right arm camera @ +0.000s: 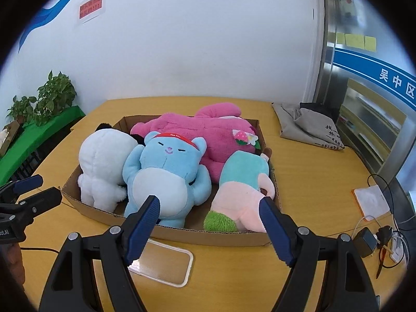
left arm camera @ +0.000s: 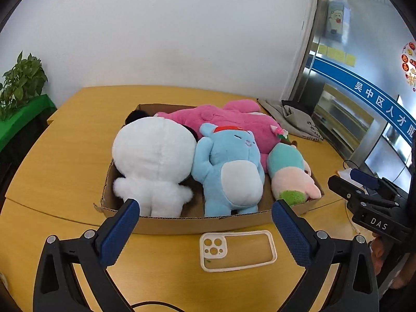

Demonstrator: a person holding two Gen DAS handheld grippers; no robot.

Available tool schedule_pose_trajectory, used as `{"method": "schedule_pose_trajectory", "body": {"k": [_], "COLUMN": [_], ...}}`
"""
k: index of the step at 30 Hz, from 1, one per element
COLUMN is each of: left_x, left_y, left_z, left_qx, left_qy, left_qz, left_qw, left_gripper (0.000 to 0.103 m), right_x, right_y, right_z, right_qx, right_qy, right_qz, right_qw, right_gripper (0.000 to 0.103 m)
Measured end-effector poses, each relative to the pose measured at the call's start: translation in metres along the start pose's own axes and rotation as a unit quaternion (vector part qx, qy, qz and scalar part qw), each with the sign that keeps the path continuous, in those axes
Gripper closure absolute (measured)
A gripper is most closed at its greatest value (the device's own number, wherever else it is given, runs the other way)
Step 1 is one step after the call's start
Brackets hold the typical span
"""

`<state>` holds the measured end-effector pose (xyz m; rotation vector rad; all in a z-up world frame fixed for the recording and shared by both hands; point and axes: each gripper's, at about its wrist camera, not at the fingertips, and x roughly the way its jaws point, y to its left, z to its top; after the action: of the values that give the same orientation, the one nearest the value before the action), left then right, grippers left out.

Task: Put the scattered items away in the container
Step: 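Withdraw both grippers and move them toward the clear white-rimmed phone case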

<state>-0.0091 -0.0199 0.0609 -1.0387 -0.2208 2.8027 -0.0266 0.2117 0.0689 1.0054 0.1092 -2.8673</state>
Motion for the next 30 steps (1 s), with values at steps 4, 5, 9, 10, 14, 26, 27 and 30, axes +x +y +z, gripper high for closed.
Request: {"method": "schedule_pose_trajectory", "body": {"k": [4,5,9,10,14,26,27,30], "left_x": [-0.005,-0.006,-0.008,-0.008,-0.009,-0.007,-0.007,-0.007], "left_y": [-0.005,-0.005,-0.007,-0.008,-0.011,-0.012,-0.012,-0.013], "left_z": [0.001,0.001,-0.001,-0.002,-0.003,-0.004,-0.003,-0.004], "left_qx": [-0.002,-0.001,0.002,0.002,0.007,0.008,0.008,0.008], "left_qy": [-0.008,-0.009,-0.008,-0.008,-0.008,-0.004,-0.004,-0.004], "left_qz": [-0.003,-0.001,-0.004,-0.004,-0.005,-0.007,-0.007,-0.006], "left_qw": [1.0000,1.0000,1.0000,1.0000,0.9999,0.9999,0.9999,0.9999], "left_gripper": [0.000,0.000,0.000,0.000,0.000,0.000,0.000,0.000], "right_x": [-0.001,-0.002,-0.003,-0.003,-0.003,-0.003,-0.003,-0.004], "right_y": [0.003,0.004,0.006,0.007,0.006,0.006,0.006,0.006], "right_z": [-0.004,-0.005,-0.006,-0.006,-0.007,-0.010,-0.010,-0.009], "right_qx": [-0.003,-0.004,-0.009,-0.010,-0.010,-0.008,-0.008,-0.008], "right_qy": [0.003,0.004,0.004,0.004,0.005,0.008,0.008,0.008], "right_qz": [0.000,0.000,-0.001,0.000,0.001,0.000,0.000,0.000], "right_qw": [1.000,1.000,1.000,1.000,1.000,1.000,1.000,1.000], "right_gripper": [0.024,0.024,0.024,0.024,0.024,0.024,0.024,0.024]}}
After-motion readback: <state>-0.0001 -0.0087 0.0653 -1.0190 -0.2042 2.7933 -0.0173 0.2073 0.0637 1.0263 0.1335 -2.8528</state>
